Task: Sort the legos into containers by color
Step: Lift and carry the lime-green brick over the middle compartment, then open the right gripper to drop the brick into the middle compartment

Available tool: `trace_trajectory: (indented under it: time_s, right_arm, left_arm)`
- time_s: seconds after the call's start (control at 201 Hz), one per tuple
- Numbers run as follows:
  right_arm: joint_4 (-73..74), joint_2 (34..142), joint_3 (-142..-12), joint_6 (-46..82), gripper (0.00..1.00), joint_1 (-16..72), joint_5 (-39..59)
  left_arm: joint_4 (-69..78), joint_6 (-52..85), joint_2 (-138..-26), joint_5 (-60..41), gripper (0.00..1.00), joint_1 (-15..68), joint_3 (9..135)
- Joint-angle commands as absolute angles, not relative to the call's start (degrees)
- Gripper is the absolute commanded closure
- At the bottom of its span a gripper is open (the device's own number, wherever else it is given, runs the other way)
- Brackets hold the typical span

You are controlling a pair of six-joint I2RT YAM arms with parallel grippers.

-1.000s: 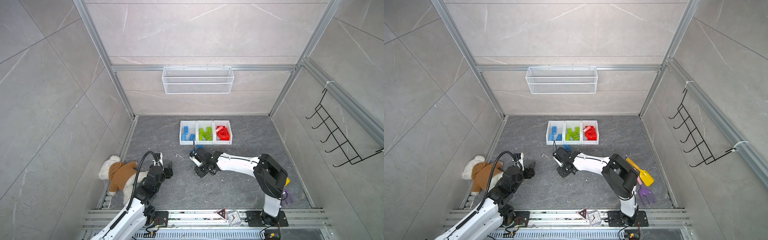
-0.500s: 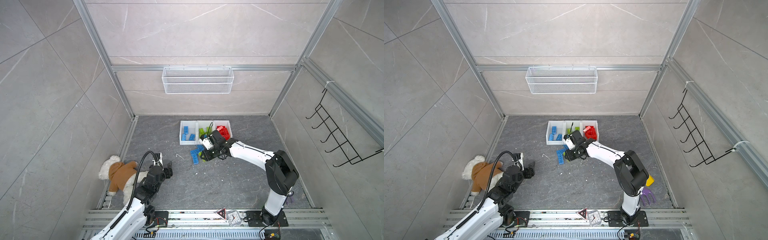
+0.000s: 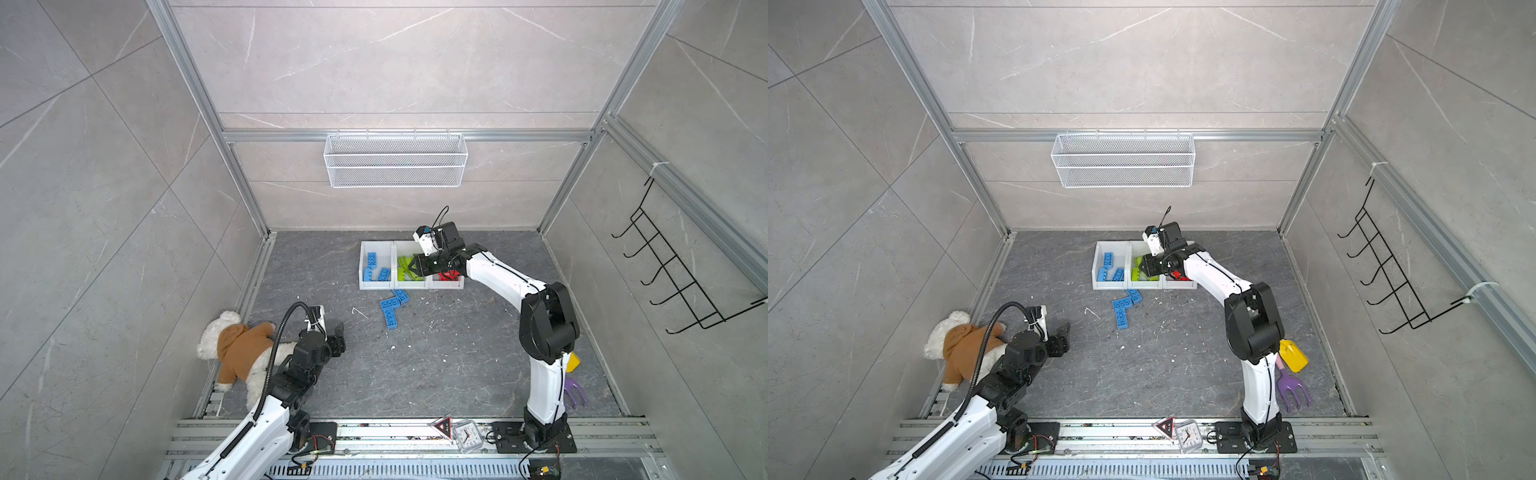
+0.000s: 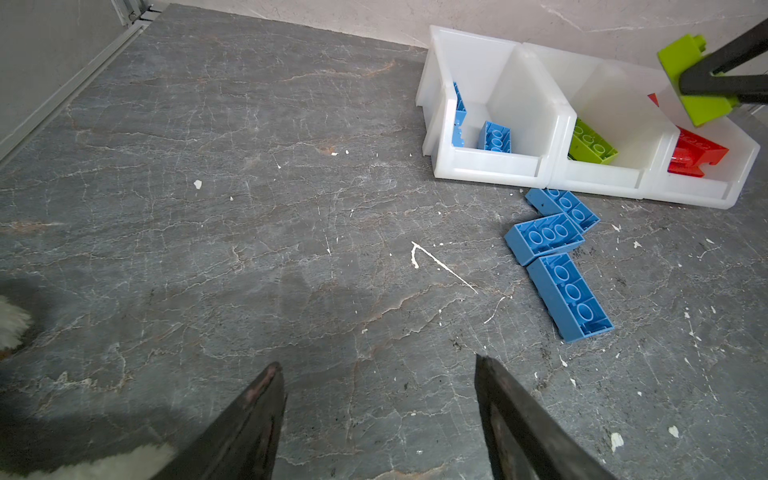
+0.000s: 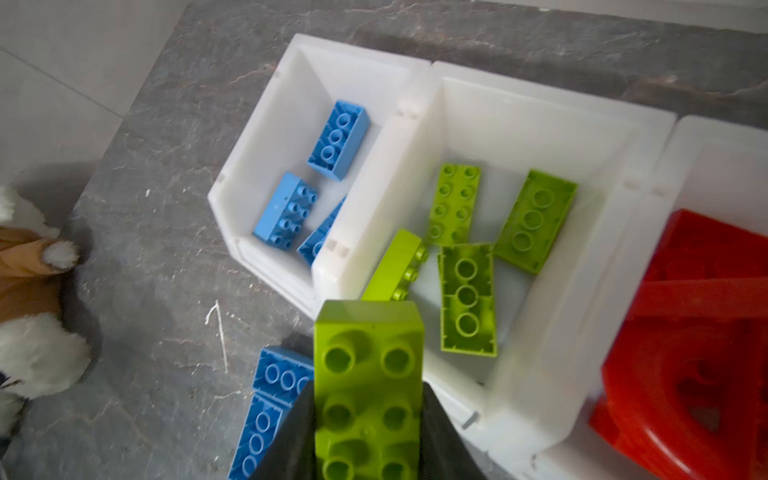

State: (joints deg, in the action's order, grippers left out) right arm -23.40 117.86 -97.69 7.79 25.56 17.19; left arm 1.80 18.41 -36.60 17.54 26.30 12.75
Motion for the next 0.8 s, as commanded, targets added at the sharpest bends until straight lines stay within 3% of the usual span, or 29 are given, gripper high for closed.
trace_trajectory:
  time_s: [0.0,0.209,0.368,0.453,0.617,0.791]
  right_arm:
    - [-25.6,121.45,-102.93,8.01,0.71,24.57,16.37]
    - [-27.9,126.68,-110.19,8.27,0.62,23.82,14.72]
    - [-29.79,128.16,-113.42,8.28,0.42,23.73,14.29]
    - [-29.64,126.92,-112.8,8.1,0.37,23.73,14.0]
    - [-24.77,119.91,-105.3,8.12,0.34,23.54,14.01]
    - [-11.8,104.74,-87.22,7.21,0.32,23.03,11.59]
  left_arm:
    - [3.87,18.9,-36.12,18.09,0.25,26.06,13.18]
    - [3.94,18.87,-36.28,17.97,0.25,26.02,13.1]
    - [3.96,18.81,-36.47,17.75,0.25,26.02,13.26]
    - [3.95,18.46,-36.86,16.74,0.25,26.02,13.41]
    - [3.77,18.46,-39.03,16.44,0.25,26.02,14.34]
    - [4.17,17.47,-43.17,12.74,0.25,26.01,15.92]
